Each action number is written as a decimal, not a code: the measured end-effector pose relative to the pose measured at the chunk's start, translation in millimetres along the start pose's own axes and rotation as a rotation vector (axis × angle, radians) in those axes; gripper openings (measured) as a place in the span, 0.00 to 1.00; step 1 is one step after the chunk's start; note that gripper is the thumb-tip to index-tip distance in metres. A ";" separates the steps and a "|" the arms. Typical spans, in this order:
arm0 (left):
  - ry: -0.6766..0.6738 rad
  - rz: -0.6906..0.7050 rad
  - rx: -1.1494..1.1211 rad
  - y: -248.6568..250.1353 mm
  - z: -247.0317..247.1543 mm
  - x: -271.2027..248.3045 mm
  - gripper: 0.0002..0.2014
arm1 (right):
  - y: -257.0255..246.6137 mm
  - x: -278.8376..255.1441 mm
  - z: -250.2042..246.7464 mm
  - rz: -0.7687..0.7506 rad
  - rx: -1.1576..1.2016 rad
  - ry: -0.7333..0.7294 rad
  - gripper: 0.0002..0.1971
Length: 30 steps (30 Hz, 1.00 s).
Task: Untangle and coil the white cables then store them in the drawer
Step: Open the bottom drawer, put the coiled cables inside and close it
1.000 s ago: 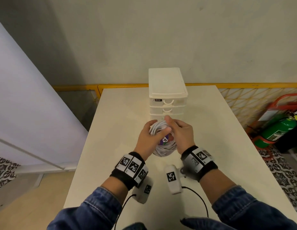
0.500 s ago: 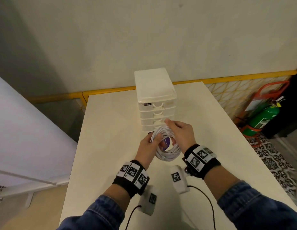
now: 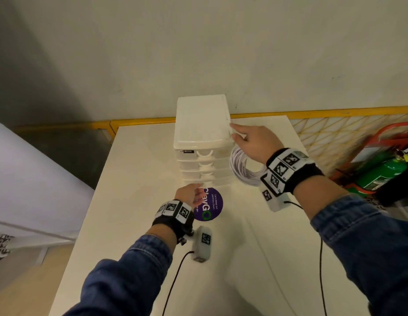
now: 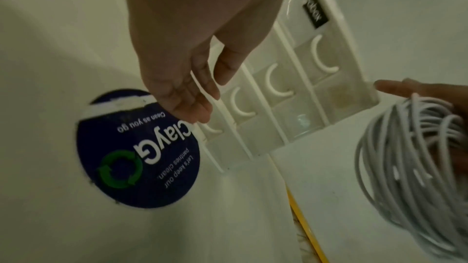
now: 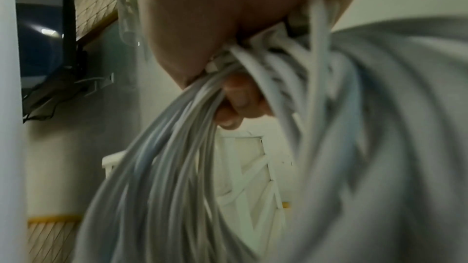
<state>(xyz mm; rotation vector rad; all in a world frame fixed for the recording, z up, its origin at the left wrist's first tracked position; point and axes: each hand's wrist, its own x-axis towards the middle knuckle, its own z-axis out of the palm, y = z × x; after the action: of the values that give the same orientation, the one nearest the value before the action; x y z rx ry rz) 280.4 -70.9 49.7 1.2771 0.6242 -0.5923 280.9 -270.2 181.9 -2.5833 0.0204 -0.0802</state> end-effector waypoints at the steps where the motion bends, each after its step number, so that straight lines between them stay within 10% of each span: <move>1: 0.008 -0.014 -0.001 -0.8 6.2 7.9 0.07 | 3.7 4.3 2.3 -0.007 -0.020 -0.056 0.21; 6: 0.019 -0.080 -0.071 -12.0 32.7 35.0 0.18 | 16.3 6.0 16.7 -0.010 -0.032 -0.076 0.23; 30: 0.167 -0.026 -0.171 -68.9 22.9 50.4 0.06 | 20.3 6.4 24.8 0.027 -0.038 -0.020 0.21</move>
<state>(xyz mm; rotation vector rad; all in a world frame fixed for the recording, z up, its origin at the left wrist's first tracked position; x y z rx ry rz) 268.8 -109.4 -28.9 1.1659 0.8140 -0.4458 288.8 -274.5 150.4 -2.6213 0.0501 -0.0442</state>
